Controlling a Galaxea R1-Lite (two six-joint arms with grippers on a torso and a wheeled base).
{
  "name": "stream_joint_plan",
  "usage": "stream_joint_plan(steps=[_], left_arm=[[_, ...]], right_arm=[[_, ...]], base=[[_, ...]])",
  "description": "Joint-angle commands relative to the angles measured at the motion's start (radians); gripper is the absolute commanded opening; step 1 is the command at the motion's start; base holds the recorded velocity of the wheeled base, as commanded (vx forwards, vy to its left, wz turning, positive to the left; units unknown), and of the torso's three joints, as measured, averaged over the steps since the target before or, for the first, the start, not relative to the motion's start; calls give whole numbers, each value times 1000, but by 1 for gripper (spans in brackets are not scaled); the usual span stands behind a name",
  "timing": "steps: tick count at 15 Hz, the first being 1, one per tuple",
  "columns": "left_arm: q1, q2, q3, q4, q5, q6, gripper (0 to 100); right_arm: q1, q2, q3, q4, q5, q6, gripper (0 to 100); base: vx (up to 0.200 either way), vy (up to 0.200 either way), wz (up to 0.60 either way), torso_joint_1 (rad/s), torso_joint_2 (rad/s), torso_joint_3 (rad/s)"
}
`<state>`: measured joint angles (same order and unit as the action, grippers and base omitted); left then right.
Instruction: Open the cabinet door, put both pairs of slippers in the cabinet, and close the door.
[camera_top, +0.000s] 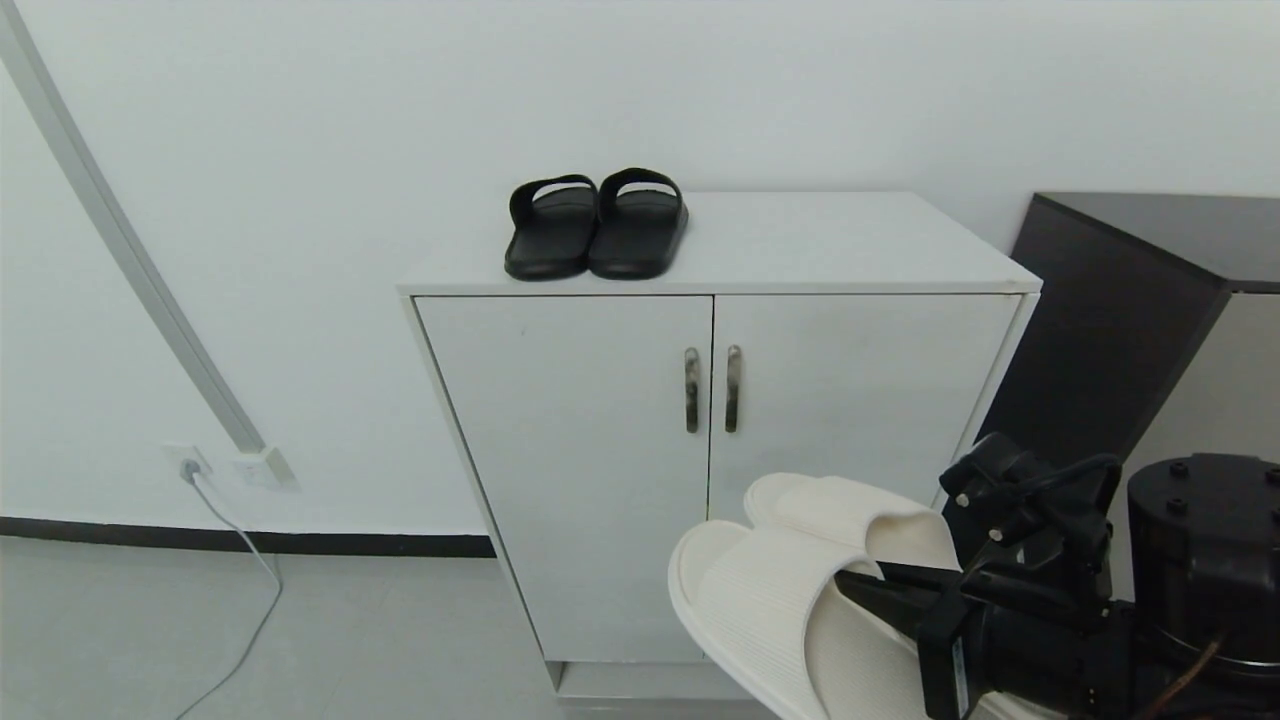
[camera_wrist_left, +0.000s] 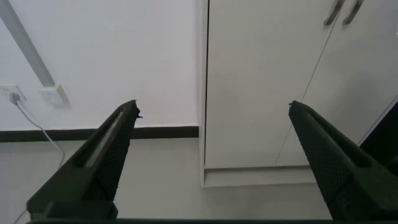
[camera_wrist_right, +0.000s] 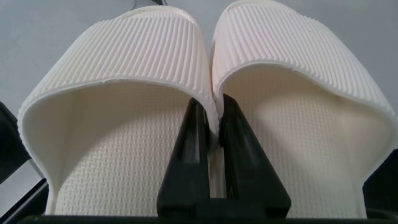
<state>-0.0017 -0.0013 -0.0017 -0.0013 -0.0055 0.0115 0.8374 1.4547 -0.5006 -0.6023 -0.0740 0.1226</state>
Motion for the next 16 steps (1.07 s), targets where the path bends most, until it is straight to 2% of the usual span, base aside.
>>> stream_joint_plan(steps=[1,7,13,14,15,16], left_arm=[[0,1,0,0,-1,2,100],[2,1,0,1,4,5,100],[0,27,-4,-2,22,7,100],[0,40,-34,-6,16,-7,100],[-3,80,-123,-3,10,-65,100],[-3,156,-182,-5,-1,-96,100]], right_arm=[[0,1,4,-1,0,0,0],[2,3,7,-1,0,0,0],[3,1,19,-1,0,-1,0],[3,3,19,-1,0,-1,0],[3,4,21,-1,0,-1,0],[3,7,19,-1,0,-1,0]], base=[[0,0,0,-139,476,325],[0,0,0,-120,464,341],[0,0,0,-47,415,373],[0,0,0,-2,163,173],[0,0,0,-2,105,100],[0,0,0,-2,51,41]])
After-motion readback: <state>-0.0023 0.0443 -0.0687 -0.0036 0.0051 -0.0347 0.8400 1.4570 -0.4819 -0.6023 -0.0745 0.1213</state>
